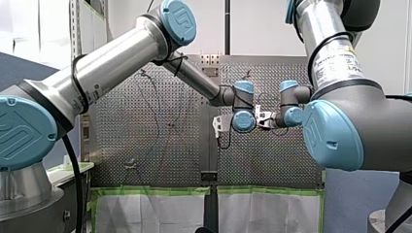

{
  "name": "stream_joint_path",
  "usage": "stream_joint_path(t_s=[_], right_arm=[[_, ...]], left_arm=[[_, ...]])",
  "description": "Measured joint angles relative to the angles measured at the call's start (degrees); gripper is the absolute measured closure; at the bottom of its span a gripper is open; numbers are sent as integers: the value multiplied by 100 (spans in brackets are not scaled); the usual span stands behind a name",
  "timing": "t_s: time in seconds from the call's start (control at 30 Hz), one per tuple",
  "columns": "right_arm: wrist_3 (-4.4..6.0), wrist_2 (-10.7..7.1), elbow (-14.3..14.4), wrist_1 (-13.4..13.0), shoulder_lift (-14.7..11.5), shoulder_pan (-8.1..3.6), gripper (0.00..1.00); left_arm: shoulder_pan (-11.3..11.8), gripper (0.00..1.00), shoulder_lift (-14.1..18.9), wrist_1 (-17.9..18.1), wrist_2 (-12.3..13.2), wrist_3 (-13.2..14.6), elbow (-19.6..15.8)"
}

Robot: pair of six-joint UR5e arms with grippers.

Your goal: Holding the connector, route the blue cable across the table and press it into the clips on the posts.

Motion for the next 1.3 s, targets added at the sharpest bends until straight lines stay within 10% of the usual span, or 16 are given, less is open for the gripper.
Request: stream_joint_path(t_s=[1.3], right_arm=[[18,-47,1,5,0,-36,100]], left_arm=[[203,0,-874,-306,-184,-296,1178]])
